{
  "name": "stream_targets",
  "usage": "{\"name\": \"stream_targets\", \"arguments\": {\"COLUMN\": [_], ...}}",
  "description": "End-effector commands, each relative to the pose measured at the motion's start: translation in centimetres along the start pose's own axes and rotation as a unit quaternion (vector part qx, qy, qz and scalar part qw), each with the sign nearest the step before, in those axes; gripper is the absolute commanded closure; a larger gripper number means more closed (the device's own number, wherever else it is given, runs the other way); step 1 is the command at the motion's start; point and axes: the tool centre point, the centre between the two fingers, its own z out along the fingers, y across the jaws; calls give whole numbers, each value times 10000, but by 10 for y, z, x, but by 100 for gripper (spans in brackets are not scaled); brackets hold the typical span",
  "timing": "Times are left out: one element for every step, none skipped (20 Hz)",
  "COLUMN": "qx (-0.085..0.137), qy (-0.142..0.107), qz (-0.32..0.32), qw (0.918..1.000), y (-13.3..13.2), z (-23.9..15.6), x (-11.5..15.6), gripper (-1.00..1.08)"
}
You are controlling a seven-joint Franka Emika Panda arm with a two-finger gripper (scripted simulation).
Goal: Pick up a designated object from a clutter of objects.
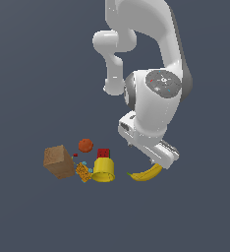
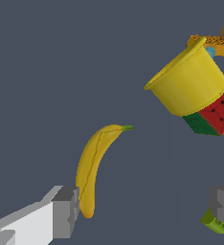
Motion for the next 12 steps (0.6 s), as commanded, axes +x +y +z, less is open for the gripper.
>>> {"name": "stream_targets", "arguments": {"qx": [-8, -12, -16, -20, -24, -29, -33, -38, -42, -47, -51, -55], "qy": [-5, -7, -9, -10, -12, -13, -14, -14, -15, -15, -15, -15], "qz": [276, 384, 491, 598, 706, 813, 920, 1026, 1133, 1238, 1338, 1433], "qw": [9996, 9993, 9988, 9982, 9975, 9967, 9958, 9947, 9936, 9923, 9910, 9897], "y": [-7, -10, -13, -16, -18, -21, -23, -26, -28, -31, -33, -35], "z": [13, 18, 24, 29, 34, 40, 45, 51, 56, 62, 67, 72], "x": [-3, -4, -6, -7, -9, -10, -12, -13, -15, -17, -18, -20], "gripper": [-92, -92, -92, -92, -92, -92, -92, -92, -92, -92, -92, -92]}}
